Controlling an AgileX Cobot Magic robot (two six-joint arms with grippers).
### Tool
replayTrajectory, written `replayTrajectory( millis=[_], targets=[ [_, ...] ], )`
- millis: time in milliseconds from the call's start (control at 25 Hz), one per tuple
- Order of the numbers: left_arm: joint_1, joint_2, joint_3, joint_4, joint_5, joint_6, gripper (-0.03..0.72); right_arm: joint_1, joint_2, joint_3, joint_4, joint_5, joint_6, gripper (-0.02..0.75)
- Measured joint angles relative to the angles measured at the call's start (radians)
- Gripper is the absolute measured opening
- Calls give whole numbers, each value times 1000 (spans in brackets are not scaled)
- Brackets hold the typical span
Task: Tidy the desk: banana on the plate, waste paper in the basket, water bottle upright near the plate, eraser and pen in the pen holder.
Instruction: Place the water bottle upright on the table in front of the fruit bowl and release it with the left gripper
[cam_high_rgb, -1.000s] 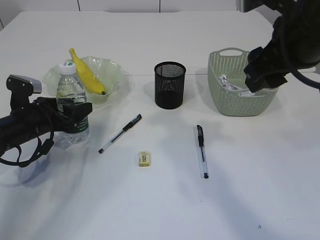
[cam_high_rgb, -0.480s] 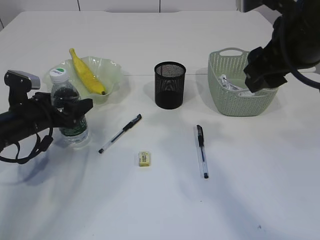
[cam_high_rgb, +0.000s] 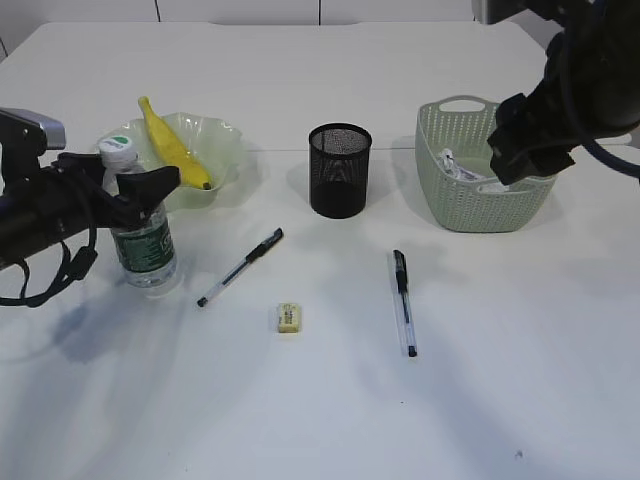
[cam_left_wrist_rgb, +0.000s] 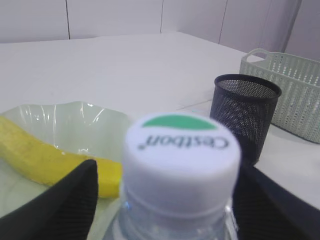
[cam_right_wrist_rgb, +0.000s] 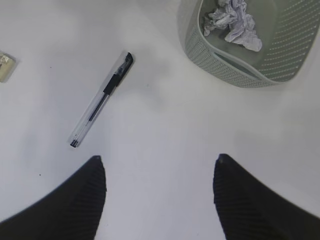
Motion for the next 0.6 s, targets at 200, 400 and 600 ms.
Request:
replayTrajectory(
  millis=[200,400,600],
  targets=[
    [0,-32,0,0,0,0,589,0,0,0,0,0,0,501],
    [0,-75,0,-16,0,0,589,0,0,0,0,0,0,501],
    [0,-116,0,-40,0,0,589,0,0,0,0,2,0,501]
  ],
)
